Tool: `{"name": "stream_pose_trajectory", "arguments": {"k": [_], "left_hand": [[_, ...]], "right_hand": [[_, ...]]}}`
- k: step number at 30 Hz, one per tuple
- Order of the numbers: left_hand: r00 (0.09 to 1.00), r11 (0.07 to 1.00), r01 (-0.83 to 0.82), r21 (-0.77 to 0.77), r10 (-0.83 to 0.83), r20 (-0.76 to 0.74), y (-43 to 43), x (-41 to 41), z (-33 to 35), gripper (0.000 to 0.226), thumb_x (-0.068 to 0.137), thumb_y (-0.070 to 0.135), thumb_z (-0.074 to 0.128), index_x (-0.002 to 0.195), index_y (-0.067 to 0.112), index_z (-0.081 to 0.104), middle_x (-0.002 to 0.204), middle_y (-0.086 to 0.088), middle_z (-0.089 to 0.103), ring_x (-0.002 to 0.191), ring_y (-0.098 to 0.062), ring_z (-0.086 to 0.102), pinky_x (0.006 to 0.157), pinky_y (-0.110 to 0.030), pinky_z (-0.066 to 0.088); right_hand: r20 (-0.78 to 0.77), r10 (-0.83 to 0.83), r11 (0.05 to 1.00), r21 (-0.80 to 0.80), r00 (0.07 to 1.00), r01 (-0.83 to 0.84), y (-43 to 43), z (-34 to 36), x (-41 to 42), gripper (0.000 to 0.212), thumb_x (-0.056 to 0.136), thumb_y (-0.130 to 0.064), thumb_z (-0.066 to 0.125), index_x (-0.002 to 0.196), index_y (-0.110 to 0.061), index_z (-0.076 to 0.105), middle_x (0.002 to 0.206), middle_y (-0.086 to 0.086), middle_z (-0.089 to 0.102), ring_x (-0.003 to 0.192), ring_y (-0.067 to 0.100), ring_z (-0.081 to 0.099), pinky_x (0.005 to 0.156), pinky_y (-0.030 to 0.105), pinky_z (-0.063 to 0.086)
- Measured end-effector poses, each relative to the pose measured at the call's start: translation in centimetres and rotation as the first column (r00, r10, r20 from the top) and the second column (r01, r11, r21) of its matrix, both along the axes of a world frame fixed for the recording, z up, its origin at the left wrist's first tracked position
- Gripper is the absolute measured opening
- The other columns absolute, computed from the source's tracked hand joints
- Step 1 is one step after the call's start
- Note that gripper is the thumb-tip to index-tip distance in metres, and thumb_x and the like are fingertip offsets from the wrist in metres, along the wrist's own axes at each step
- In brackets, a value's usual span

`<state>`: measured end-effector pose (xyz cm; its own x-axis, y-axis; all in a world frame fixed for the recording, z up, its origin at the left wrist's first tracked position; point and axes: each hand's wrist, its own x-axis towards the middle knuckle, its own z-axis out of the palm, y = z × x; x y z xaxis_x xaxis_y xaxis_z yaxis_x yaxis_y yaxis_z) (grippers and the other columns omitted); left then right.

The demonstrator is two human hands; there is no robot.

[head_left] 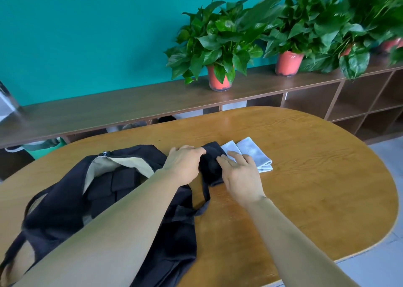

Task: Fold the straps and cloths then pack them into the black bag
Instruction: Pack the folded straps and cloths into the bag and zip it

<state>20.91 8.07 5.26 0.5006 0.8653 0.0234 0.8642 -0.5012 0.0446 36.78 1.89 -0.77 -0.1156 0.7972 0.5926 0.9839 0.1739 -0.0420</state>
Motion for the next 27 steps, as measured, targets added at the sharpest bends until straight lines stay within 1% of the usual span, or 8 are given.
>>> {"name": "stream_pose_trajectory", "arguments": {"k": [3, 5, 7, 12, 16, 21, 24, 27], "left_hand": [[0.989, 0.994, -0.081, -0.067, 0.088, 0.115, -0.4, -0.1, 0.8, 0.039, 0.102, 0.019, 0.033, 0.141, 0.024, 0.039, 0.13, -0.004, 0.058, 0.116, -0.026, 0.053, 0.097, -0.041, 0.043], [0.964, 0.985, -0.13, -0.117, 0.153, 0.218, -0.5, -0.3, 1.2, 0.039, 0.104, 0.032, 0.028, 0.14, 0.023, 0.039, 0.128, -0.005, 0.059, 0.112, -0.027, 0.056, 0.093, -0.043, 0.047], [0.932, 0.976, -0.152, -0.157, 0.194, 0.306, -0.8, -0.5, 1.6, 0.045, 0.103, 0.041, 0.024, 0.141, 0.02, 0.037, 0.13, -0.006, 0.058, 0.115, -0.027, 0.055, 0.095, -0.043, 0.046], [0.831, 0.951, -0.173, -0.256, 0.28, 0.48, -2.2, -0.8, 3.3, 0.057, 0.099, 0.052, 0.031, 0.144, 0.016, 0.033, 0.139, -0.008, 0.05, 0.125, -0.024, 0.049, 0.102, -0.041, 0.041], [0.833, 0.927, -0.179, -0.329, 0.321, 0.452, -3.7, -1.4, 4.0, 0.059, 0.099, 0.051, 0.031, 0.143, 0.011, 0.035, 0.14, -0.009, 0.047, 0.126, -0.024, 0.047, 0.1, -0.035, 0.038], [0.848, 0.921, -0.206, -0.33, 0.337, 0.41, -5.2, -2.8, 4.5, 0.052, 0.102, 0.045, 0.03, 0.136, 0.008, 0.04, 0.131, -0.01, 0.053, 0.109, -0.022, 0.051, 0.085, -0.031, 0.038], [0.795, 0.933, -0.194, -0.304, 0.331, 0.508, -6.0, -4.2, 4.9, 0.052, 0.099, 0.04, 0.043, 0.143, 0.012, 0.038, 0.144, -0.006, 0.045, 0.13, -0.023, 0.043, 0.101, -0.033, 0.036], [0.702, 0.934, -0.185, -0.305, 0.343, 0.624, -6.2, -5.8, 5.1, 0.05, 0.096, 0.036, 0.053, 0.139, 0.015, 0.044, 0.141, -0.002, 0.048, 0.129, -0.021, 0.045, 0.106, -0.036, 0.038]], "right_hand": [[-0.001, 0.028, 0.995, 0.096, 1.0, -0.028, -0.8, 1.4, 0.3, 0.03, 0.074, 0.001, 0.065, 0.102, -0.01, 0.069, 0.096, 0.001, 0.072, 0.108, 0.024, 0.062, 0.078, 0.035, 0.048], [0.014, 0.043, 0.987, 0.151, 0.999, -0.044, -1.6, 2.2, 0.5, 0.031, 0.077, -0.001, 0.059, 0.106, -0.01, 0.069, 0.103, 0.001, 0.071, 0.11, 0.024, 0.061, 0.079, 0.035, 0.047], [0.029, 0.067, 0.978, 0.194, 0.997, -0.071, -2.5, 2.8, 0.7, 0.034, 0.08, -0.002, 0.053, 0.109, -0.01, 0.068, 0.108, 0.002, 0.07, 0.112, 0.025, 0.059, 0.081, 0.035, 0.045], [0.049, 0.168, 0.951, 0.254, 0.985, -0.175, -4.9, 3.6, 0.9, 0.037, 0.079, 0.001, 0.055, 0.111, -0.011, 0.068, 0.117, 0.003, 0.067, 0.115, 0.024, 0.052, 0.085, 0.032, 0.039], [0.046, 0.21, 0.941, 0.262, 0.977, -0.214, -6.2, 4.1, 0.1, 0.045, 0.072, 0.009, 0.065, 0.112, -0.012, 0.068, 0.122, 0.003, 0.065, 0.117, 0.023, 0.048, 0.082, 0.035, 0.045], [0.066, 0.24, 0.921, 0.3, 0.969, -0.249, -6.7, 4.6, -1.6, 0.043, 0.078, 0.006, 0.054, 0.114, -0.013, 0.067, 0.126, 0.001, 0.063, 0.116, 0.025, 0.049, 0.083, 0.035, 0.044], [0.095, 0.229, 0.916, 0.317, 0.969, -0.248, -6.9, 4.7, -2.4, 0.043, 0.082, 0.003, 0.045, 0.115, -0.013, 0.067, 0.125, 0.003, 0.063, 0.116, 0.026, 0.05, 0.081, 0.036, 0.046], [0.065, 0.218, 0.913, 0.338, 0.974, -0.227, -7.0, 4.8, -3.5, 0.042, 0.084, 0.001, 0.041, 0.114, -0.013, 0.067, 0.124, 0.009, 0.063, 0.111, 0.028, 0.053, 0.074, 0.038, 0.052]]}}
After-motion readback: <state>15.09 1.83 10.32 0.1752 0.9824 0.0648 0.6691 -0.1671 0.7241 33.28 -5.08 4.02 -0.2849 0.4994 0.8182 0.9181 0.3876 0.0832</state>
